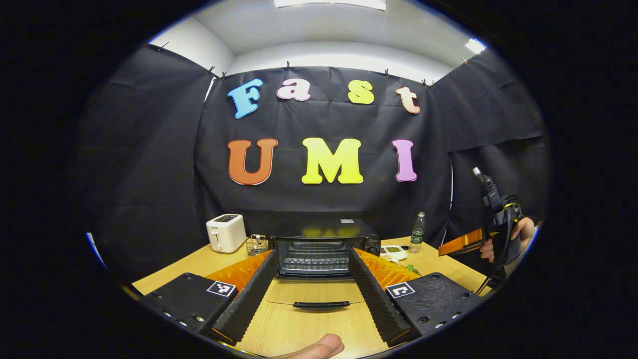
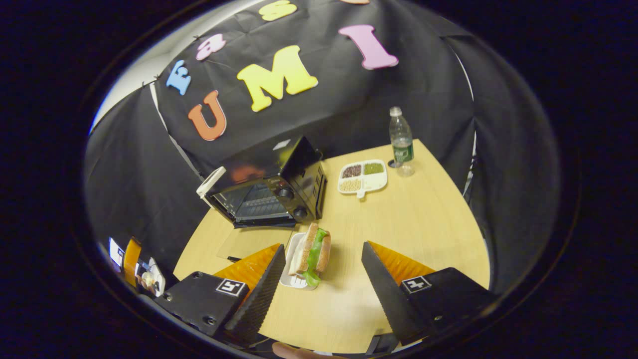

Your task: Open the electric oven with the left hand, put the food in, and close the electric oven.

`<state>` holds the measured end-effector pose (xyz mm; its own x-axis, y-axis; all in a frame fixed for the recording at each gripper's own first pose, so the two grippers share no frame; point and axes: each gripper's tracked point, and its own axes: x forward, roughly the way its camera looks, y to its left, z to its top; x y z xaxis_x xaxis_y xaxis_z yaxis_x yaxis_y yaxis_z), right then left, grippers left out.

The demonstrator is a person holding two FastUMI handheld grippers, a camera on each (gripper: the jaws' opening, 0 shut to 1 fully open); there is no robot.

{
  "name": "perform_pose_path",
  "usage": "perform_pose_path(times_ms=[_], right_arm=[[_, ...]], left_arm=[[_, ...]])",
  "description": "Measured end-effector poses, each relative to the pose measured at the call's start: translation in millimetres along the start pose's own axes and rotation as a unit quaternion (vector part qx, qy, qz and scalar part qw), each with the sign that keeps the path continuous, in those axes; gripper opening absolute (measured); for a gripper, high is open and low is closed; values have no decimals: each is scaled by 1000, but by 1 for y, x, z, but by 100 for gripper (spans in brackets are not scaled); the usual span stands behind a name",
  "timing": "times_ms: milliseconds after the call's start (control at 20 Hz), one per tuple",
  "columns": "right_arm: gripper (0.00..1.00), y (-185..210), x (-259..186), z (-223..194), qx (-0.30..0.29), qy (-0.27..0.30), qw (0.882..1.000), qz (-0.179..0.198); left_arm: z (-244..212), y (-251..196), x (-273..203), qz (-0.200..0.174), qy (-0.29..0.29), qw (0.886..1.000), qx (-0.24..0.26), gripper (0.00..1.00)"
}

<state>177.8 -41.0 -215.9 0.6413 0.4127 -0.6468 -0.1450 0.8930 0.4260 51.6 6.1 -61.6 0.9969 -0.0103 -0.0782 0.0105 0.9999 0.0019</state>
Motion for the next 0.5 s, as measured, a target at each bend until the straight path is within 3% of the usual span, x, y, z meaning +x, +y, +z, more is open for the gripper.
perform_pose_path(times_ms=[50, 150, 200, 500], right_arm=[[92, -3, 11, -1, 0, 23, 1000, 5], [97, -3, 29, 1, 1, 59, 998, 23], [90, -3, 36, -1, 0, 79, 996, 28], [84, 0, 75, -6, 31, 172, 983, 61]], left_arm=[[1, -1, -5, 1, 2, 1000, 4, 94], [3, -2, -10, 4, 3, 1000, 10, 94], [2, -1, -12, 7, 2, 1000, 11, 94], [-11, -3, -10, 19, 21, 999, 36, 94]])
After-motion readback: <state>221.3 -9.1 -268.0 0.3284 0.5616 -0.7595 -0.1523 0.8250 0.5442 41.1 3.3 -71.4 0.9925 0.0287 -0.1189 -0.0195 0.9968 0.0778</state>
